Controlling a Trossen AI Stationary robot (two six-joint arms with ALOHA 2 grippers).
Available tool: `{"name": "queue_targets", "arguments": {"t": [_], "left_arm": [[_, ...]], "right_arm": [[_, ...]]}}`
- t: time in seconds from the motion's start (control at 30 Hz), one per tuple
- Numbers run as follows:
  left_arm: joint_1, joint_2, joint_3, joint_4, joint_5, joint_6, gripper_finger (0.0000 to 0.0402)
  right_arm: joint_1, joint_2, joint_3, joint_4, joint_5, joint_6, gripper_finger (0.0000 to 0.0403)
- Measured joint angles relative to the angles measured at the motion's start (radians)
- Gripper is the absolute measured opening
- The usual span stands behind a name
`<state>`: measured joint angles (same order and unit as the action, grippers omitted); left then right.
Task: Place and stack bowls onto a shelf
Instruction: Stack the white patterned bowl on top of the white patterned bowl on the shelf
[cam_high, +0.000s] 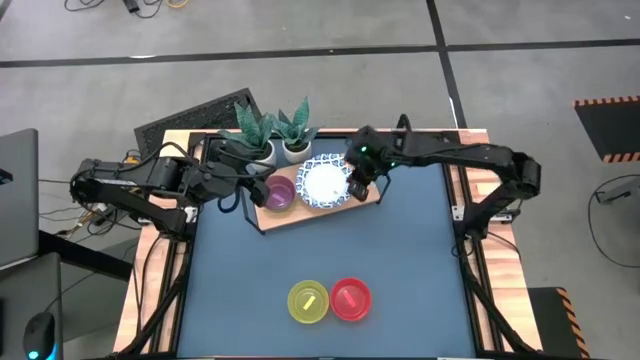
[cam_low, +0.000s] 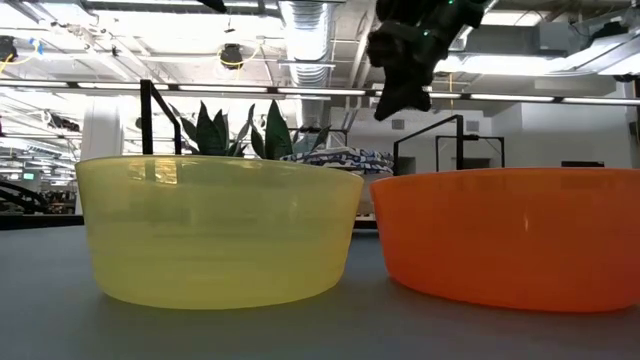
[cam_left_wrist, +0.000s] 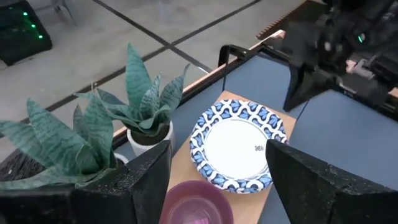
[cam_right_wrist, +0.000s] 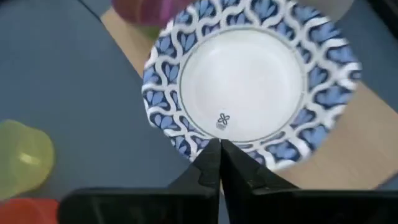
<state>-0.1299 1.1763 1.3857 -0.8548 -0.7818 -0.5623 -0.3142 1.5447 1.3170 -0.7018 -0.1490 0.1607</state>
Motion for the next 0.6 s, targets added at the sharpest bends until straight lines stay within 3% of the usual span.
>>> {"name": "queue_targets", "arguments": {"t": [0.13, 0.33, 0.6], "left_arm": [[0.000, 0.000, 0.000, -0.004, -0.002, -0.007, 0.0247], [0.000, 0.000, 0.000, -0.022, -0.003, -0.011, 0.0247], [0.000, 0.000, 0.000, -0.032, -0.006, -0.021, 0.0247]], "right_arm": [[0.025, 0.048, -0.001, -0.001, 0.016, -0.008, 0.0019], [0.023, 0.118, -0.001, -0.007, 0.020, -0.004, 0.0053], [0.024, 0.143, -0.001, -0.019, 0.019, -0.012, 0.0054]]}}
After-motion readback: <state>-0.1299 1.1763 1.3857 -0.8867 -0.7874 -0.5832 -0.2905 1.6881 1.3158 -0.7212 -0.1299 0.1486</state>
